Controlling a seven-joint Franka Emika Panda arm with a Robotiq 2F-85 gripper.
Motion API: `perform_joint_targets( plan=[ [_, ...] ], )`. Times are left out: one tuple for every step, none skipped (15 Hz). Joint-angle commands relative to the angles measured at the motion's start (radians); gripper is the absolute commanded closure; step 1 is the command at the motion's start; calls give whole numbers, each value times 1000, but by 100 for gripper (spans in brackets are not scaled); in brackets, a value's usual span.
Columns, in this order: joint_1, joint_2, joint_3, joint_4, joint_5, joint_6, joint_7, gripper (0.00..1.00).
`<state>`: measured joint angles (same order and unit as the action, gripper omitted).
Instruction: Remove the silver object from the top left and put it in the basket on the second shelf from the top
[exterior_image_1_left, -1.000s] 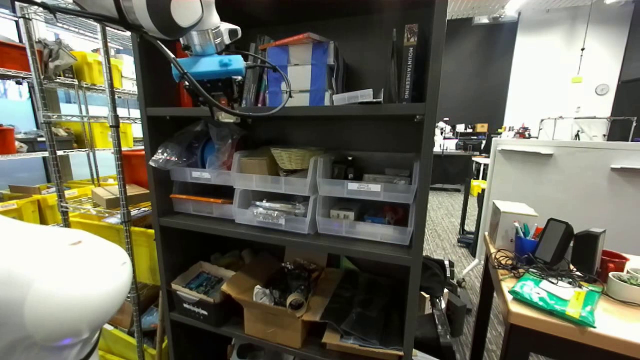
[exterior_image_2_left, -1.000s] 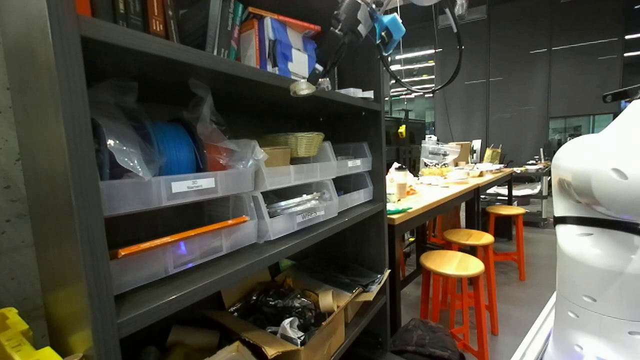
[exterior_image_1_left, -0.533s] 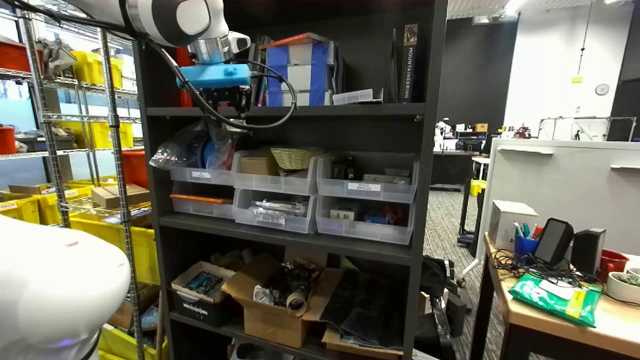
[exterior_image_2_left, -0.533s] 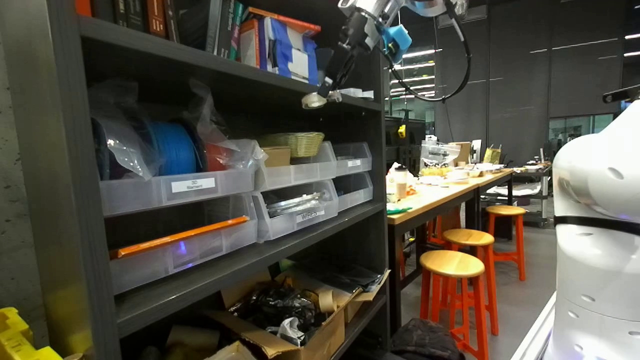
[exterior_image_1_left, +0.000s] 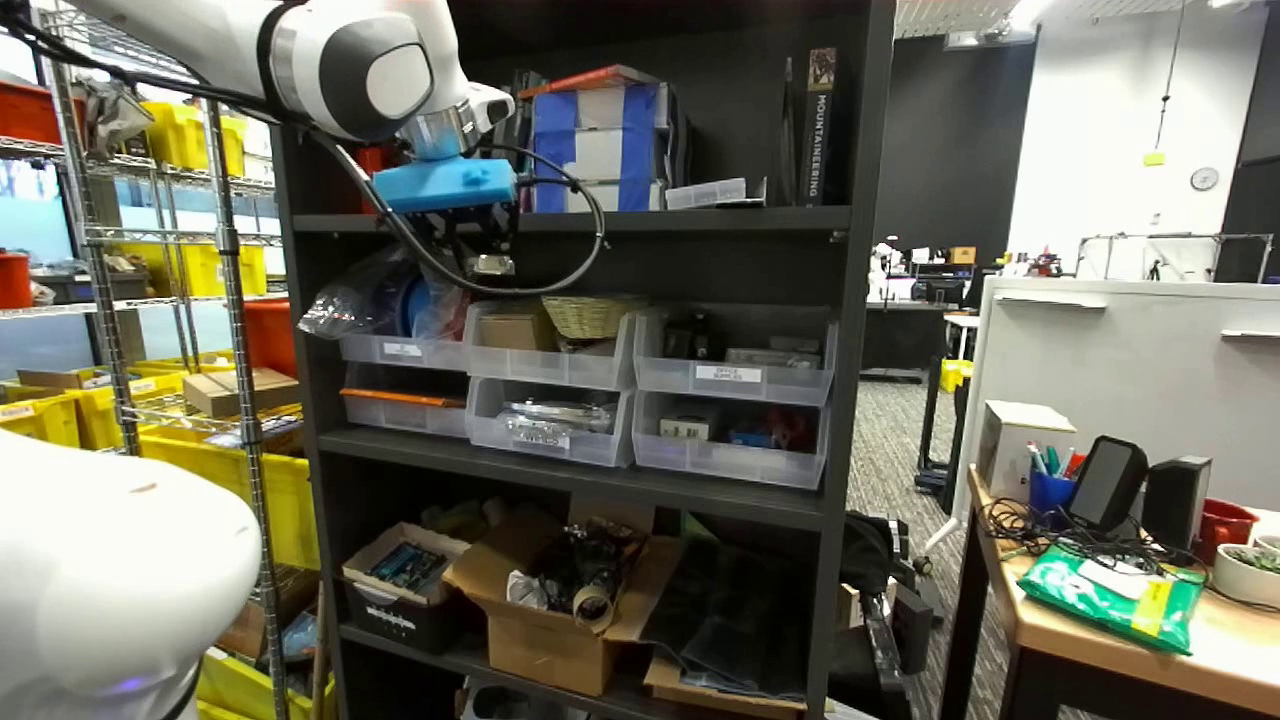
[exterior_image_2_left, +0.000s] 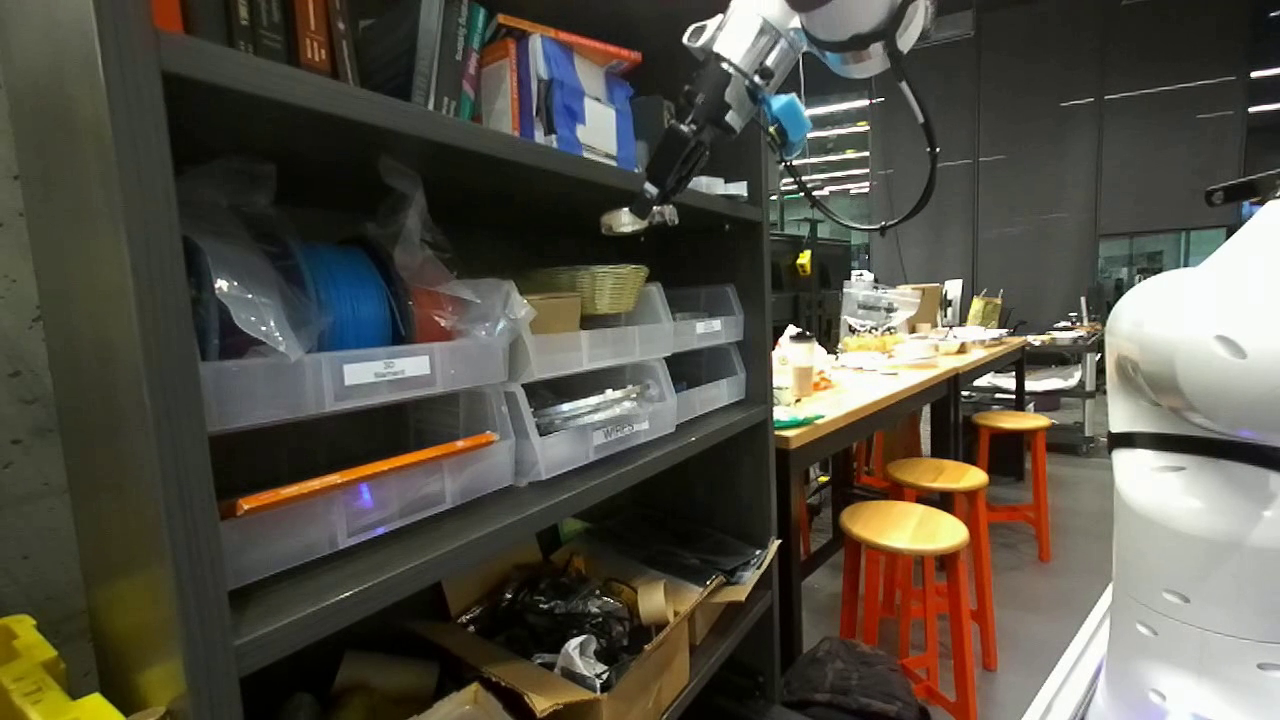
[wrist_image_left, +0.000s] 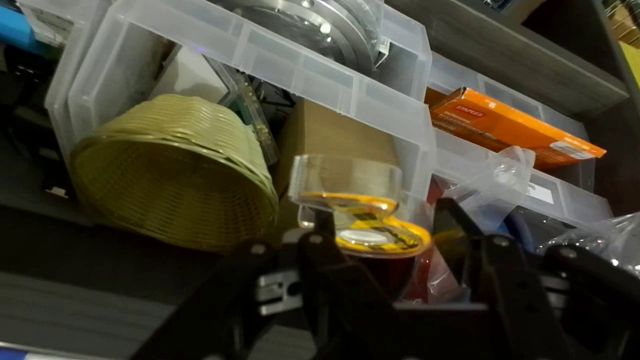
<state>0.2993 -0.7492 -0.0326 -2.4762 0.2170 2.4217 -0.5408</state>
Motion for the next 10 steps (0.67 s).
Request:
perform_joint_targets(
  plan=[
    [29, 2, -19, -45, -23, 113, -9, 73],
    [33, 2, -20, -62, -24, 152, -9, 73],
    [35, 3, -20, -74, -25, 180, -2, 73],
    [41, 2, -20, -89, -22, 211, 7, 73],
    [45, 2, -17, -106, -24, 248, 14, 73],
    [49, 5, -15, -122, -25, 283, 25, 73],
    [58, 7, -16, -136, -25, 313, 32, 73],
    [63, 8, -13, -151, -31, 344, 40, 73],
    [73, 12, -13, -166, -33, 380, 46, 73],
    [83, 16, -15, -178, -34, 413, 53, 73]
  ],
)
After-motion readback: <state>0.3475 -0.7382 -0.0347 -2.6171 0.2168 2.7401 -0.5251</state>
